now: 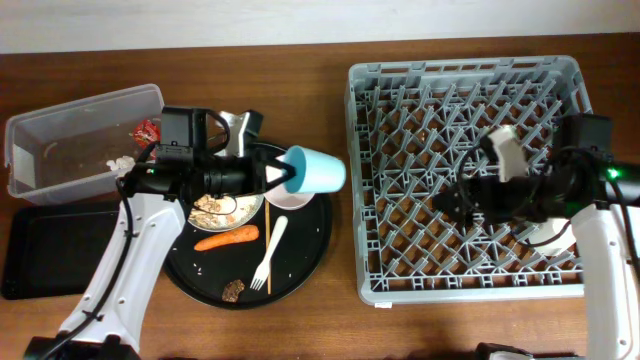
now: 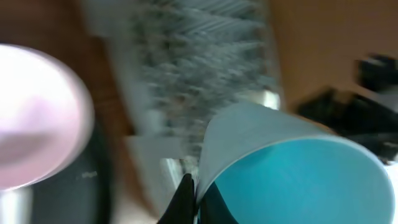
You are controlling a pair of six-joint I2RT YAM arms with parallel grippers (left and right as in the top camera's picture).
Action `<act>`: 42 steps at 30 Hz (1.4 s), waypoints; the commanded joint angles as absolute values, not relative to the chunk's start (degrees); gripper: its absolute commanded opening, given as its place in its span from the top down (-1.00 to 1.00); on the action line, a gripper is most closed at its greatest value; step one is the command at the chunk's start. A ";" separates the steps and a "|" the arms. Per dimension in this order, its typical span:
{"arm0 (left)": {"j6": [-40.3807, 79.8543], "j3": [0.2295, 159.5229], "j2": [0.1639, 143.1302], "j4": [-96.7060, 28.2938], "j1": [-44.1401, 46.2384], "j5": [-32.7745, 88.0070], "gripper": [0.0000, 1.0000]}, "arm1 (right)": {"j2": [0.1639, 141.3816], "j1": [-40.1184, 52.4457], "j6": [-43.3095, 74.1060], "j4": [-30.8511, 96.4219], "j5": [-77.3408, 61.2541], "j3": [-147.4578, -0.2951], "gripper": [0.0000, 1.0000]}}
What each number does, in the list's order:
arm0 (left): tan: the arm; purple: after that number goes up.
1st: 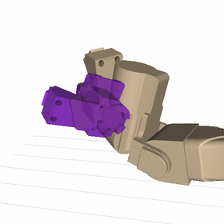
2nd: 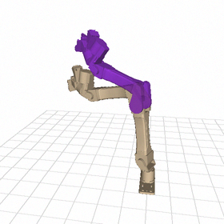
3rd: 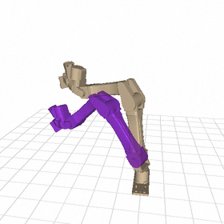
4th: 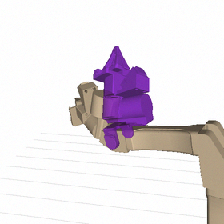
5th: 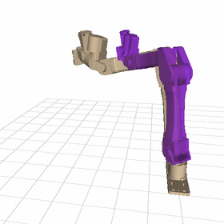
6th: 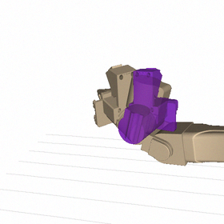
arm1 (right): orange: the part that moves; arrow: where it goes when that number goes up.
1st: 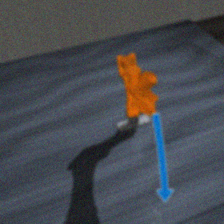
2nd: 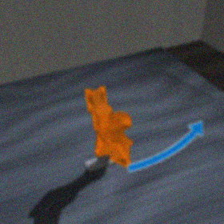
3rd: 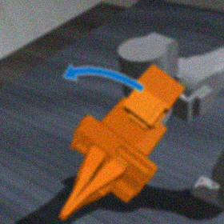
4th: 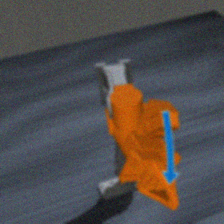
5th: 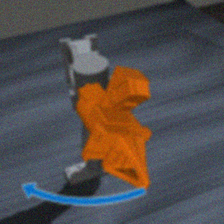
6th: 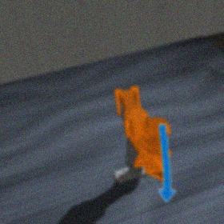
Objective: Sort waste into correct bins and load items into the dishwasher rack
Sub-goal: 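Pass the blue cup from the left gripper to the right gripper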
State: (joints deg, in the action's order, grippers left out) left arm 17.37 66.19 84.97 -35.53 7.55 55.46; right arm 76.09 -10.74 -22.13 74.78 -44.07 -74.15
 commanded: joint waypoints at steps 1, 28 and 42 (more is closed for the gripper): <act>17.23 66.63 84.31 -34.50 7.77 73.25 0.99 | 76.40 -5.23 -36.03 74.54 -60.97 -74.89 -0.97; 17.26 66.63 84.31 -33.76 14.81 76.47 0.99 | 76.55 13.52 -35.09 59.72 -64.10 -74.89 -0.20; 17.04 66.63 84.29 -42.41 12.78 36.47 -0.08 | 76.53 11.44 -13.67 59.88 -35.00 -74.98 0.08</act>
